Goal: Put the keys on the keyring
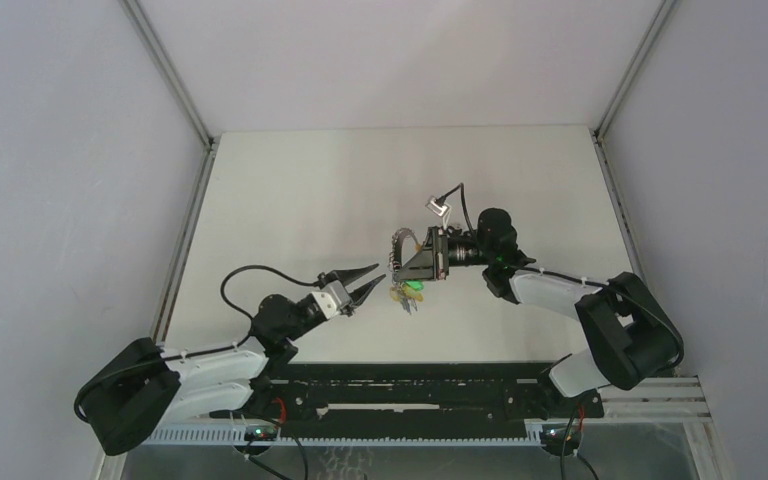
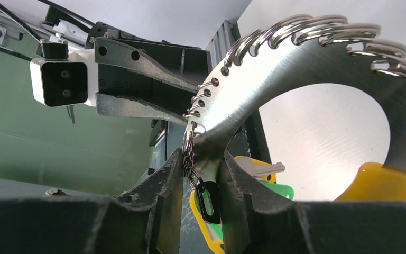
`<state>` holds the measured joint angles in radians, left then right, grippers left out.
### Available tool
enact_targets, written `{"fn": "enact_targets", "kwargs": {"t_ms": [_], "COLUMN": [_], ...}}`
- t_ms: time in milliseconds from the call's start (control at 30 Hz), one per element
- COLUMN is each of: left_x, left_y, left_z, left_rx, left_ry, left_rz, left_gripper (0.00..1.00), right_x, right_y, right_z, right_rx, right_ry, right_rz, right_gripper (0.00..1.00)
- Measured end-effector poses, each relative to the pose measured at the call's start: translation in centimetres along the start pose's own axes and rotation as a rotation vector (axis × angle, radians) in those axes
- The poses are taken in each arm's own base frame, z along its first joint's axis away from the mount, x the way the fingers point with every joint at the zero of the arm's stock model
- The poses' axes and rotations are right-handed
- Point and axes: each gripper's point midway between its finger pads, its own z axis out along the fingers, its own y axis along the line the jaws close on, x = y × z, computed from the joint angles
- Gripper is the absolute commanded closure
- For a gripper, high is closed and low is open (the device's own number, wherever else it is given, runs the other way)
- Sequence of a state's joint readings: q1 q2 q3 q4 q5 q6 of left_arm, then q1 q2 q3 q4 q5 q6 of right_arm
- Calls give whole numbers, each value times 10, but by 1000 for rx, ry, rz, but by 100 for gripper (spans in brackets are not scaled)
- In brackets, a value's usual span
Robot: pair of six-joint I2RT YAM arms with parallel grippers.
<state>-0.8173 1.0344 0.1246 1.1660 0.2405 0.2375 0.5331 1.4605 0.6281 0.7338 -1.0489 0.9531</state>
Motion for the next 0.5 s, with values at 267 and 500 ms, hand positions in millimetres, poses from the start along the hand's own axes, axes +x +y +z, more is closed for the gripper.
{"fn": "enact_targets", "kwargs": {"t_ms": [267,500], "left_x": [6,2], "left_y": [-7,-7], "left_z": [3,6], "left_rx": [24,21], "left_ry": [6,-17], "left_rz": [21,38], "left_gripper": [72,74], "right_x": [4,5], "right_y": [0,-1], "right_z": [1,1], "right_rx": [5,9], "right_ry": [12,15], "right_rz": [2,5], "right_gripper": [100,100]}}
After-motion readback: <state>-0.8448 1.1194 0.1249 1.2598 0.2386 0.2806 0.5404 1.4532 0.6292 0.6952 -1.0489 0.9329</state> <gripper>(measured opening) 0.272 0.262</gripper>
